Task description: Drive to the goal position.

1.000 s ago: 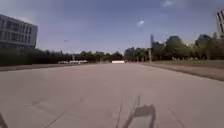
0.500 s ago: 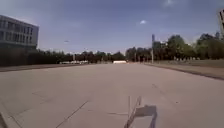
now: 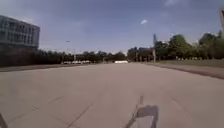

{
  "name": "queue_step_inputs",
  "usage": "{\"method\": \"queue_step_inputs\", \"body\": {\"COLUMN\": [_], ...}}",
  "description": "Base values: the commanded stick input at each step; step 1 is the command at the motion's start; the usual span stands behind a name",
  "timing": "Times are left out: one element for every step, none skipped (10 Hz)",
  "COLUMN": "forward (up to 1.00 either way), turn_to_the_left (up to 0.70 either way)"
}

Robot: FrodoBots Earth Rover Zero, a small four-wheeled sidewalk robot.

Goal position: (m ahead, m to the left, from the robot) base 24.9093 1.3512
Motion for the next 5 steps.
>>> {"method": "queue_step_inputs", "body": {"forward": [1.00, 1.00, 1.00, 1.00, 1.00], "turn_to_the_left": [0.01, 0.01, 0.01, 0.01, 0.01]}}
